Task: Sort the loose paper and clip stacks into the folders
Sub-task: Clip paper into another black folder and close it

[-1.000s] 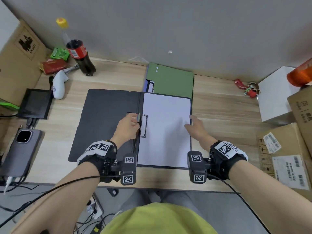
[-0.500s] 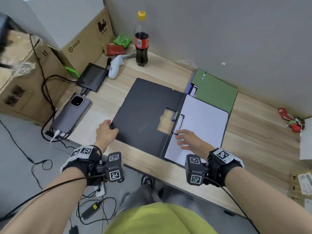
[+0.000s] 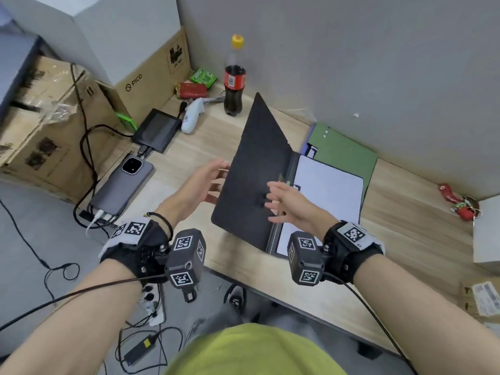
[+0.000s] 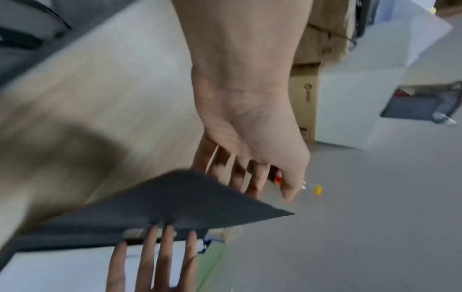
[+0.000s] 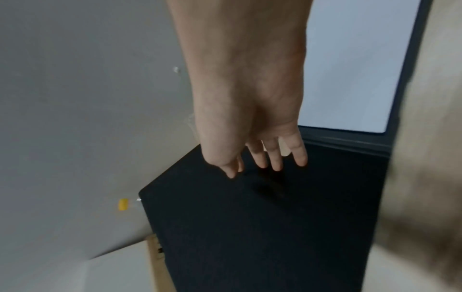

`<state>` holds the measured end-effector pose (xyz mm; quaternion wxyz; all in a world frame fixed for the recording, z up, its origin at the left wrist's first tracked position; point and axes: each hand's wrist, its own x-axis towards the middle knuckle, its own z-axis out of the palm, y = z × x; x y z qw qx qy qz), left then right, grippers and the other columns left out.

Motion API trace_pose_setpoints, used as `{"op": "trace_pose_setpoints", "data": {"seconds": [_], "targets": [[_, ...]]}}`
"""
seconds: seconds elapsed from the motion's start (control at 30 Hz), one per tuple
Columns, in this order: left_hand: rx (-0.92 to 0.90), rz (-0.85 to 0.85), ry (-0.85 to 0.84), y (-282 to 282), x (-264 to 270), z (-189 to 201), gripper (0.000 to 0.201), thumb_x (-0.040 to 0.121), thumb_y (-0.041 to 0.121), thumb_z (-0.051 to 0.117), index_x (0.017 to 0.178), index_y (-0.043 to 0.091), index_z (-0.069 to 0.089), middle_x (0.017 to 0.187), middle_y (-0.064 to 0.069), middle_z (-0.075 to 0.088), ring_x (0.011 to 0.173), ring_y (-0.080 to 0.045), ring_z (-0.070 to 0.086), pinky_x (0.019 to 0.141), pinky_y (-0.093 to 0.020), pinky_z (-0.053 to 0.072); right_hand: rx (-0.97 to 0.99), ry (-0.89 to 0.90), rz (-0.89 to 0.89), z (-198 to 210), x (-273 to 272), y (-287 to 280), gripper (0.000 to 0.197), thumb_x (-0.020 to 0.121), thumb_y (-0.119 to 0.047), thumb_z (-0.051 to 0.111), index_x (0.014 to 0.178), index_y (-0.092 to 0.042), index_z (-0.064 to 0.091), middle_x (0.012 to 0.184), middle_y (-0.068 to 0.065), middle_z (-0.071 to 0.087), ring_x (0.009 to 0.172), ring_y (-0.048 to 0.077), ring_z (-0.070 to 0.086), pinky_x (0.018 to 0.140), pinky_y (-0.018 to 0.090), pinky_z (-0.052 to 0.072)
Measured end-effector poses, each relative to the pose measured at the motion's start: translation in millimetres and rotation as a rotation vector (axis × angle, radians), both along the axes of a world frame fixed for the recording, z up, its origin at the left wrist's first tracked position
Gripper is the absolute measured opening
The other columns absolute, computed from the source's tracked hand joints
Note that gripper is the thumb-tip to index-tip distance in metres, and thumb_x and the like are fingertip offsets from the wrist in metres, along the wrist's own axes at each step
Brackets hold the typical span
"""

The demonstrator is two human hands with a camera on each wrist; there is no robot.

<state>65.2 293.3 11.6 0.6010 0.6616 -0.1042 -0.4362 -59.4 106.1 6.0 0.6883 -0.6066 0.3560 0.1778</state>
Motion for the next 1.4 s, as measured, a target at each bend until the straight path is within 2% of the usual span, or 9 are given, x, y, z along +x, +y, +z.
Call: {"op": "trace_pose_setpoints", "data": {"seconds": [0.23,0.47,0.53,0.6,0.77,0.93,1.1,1.27,1.4], "targets": [[-0.083,-0.39,0.063,-82.2,-28.6,18.7,0.044,0.097,0.046,0.037,0.121,0.021,0.064,0.126,0.006,0.065,0.107,-0.023,0.068,0.078,-0.037,0.056,0.147,-0.174,-0.071,44.6,-47.1,-35.1,0.053,0.086,-0.065,0.046,0.123,-0.029,0.061,0.118,0.002,0.062,0.106,0.02,0.061,0.086,0.054,0.053],[0.032,-0.54,0.065,-136.3,-62.1,-5.6,0.035,0.096,0.035,0.049,0.127,0.021,0.059,0.124,-0.001,0.065,0.11,-0.023,0.065,0.093,-0.04,0.054,0.07,-0.127,-0.429,22.1,-133.4,-81.1,0.037,0.101,-0.032,0.036,0.13,-0.021,0.056,0.123,0.002,0.064,0.106,0.019,0.059,0.1,0.044,0.047],[0.119,-0.499,-0.01,-141.3,-65.1,-19.6,0.026,0.098,0.023,0.048,0.121,0.019,0.06,0.12,-0.002,0.066,0.103,-0.02,0.066,0.096,-0.037,0.053,0.011,-0.057,-0.512,4.7,-160.6,-87.2,0.036,0.1,-0.018,0.035,0.129,-0.025,0.056,0.113,-0.005,0.067,0.102,0.015,0.059,0.091,0.035,0.049],[0.18,-0.4,-0.014,-142.0,-64.9,-35.6,0.021,0.096,0.014,0.052,0.114,0.017,0.061,0.108,-0.003,0.066,0.089,-0.018,0.06,0.089,-0.033,0.053,-0.005,0.068,-0.617,-13.6,-187.4,-85.8,0.036,0.099,-0.017,0.038,0.129,-0.026,0.054,0.107,-0.007,0.065,0.102,0.016,0.055,0.089,0.032,0.044],[0.344,-0.227,-0.045,-127.1,-55.7,-72.5,0.024,0.093,0.006,0.05,0.115,0.015,0.055,0.085,-0.003,0.056,0.07,-0.011,0.052,0.071,-0.023,0.046,0.007,0.279,-0.747,-58.2,-219.1,-77.1,0.035,0.1,-0.027,0.038,0.135,-0.024,0.042,0.146,0.003,0.042,0.125,0.021,0.043,0.102,0.039,0.034],[0.466,-0.286,0.049,-110.3,-57.2,-96.4,0.037,0.091,0.011,0.056,0.126,0.015,0.044,0.088,-0.004,0.055,0.074,-0.014,0.053,0.075,-0.031,0.048,-0.022,0.301,-0.763,-76.2,-204.2,-71.7,0.041,0.098,-0.026,0.044,0.139,-0.026,0.038,0.146,-0.005,0.037,0.136,0.014,0.032,0.106,0.037,0.03],[0.447,-0.455,0.093,-104.0,-74.1,-103.5,0.033,0.093,0.002,0.05,0.123,0.017,0.048,0.094,0.002,0.067,0.079,-0.015,0.066,0.072,-0.031,0.054,-0.052,0.37,-0.715,-90.2,-192.9,-61.4,0.044,0.098,-0.023,0.044,0.14,-0.022,0.031,0.123,-0.004,0.04,0.114,0.014,0.037,0.104,0.037,0.03],[0.362,-0.555,0.133,-104.1,-63.0,-95.2,0.032,0.098,0.003,0.048,0.117,0.028,0.052,0.093,0.018,0.072,0.086,-0.004,0.068,0.073,-0.026,0.055,-0.003,0.41,-0.749,-106.6,-202.3,-72.1,0.011,0.094,-0.023,0.044,0.101,-0.02,0.051,0.094,0.0,0.05,0.08,0.016,0.048,0.063,0.029,0.037],[0.315,-0.577,0.097,-116.5,-54.1,-86.5,0.037,0.099,0.007,0.048,0.127,0.031,0.051,0.105,0.016,0.071,0.095,-0.004,0.067,0.079,-0.027,0.055,0.034,0.347,-0.788,-103.5,-194.5,-88.5,0.014,0.094,-0.02,0.045,0.108,-0.019,0.049,0.098,0.002,0.049,0.088,0.02,0.047,0.066,0.028,0.04]]}}
